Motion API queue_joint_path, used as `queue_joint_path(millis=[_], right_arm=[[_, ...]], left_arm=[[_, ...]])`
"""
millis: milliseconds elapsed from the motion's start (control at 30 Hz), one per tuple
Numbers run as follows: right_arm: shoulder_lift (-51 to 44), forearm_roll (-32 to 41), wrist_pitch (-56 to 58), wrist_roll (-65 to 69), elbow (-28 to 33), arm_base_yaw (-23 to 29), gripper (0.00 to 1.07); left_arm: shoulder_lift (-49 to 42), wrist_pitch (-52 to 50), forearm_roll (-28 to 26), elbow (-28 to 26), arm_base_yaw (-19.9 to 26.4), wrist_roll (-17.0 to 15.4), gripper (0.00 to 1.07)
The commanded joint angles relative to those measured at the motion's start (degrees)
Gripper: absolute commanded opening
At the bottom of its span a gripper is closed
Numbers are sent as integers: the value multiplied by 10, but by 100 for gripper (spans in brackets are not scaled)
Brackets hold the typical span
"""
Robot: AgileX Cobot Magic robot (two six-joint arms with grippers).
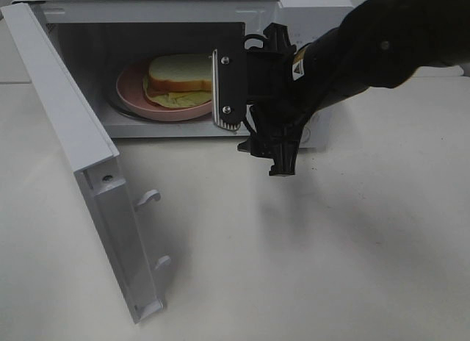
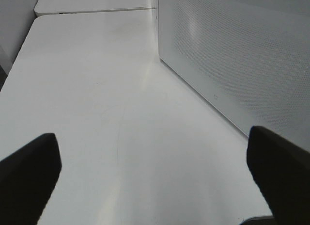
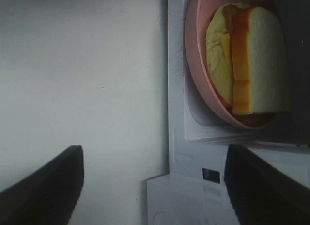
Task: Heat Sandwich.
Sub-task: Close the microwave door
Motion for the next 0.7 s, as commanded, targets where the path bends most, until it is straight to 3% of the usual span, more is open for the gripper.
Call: queue_joint_path(millis=[33,400,700], right_arm=[[-38,-1,1,28,29,-1,76],[-166,-1,56,121,127,-1,76],[-248,-1,176,257,155,-1,76]], left_arm=[[-13,-7,-5,2,-3,0,101],[-13,-7,-5,2,-3,0,101],[-13,-7,-5,2,-3,0,101]])
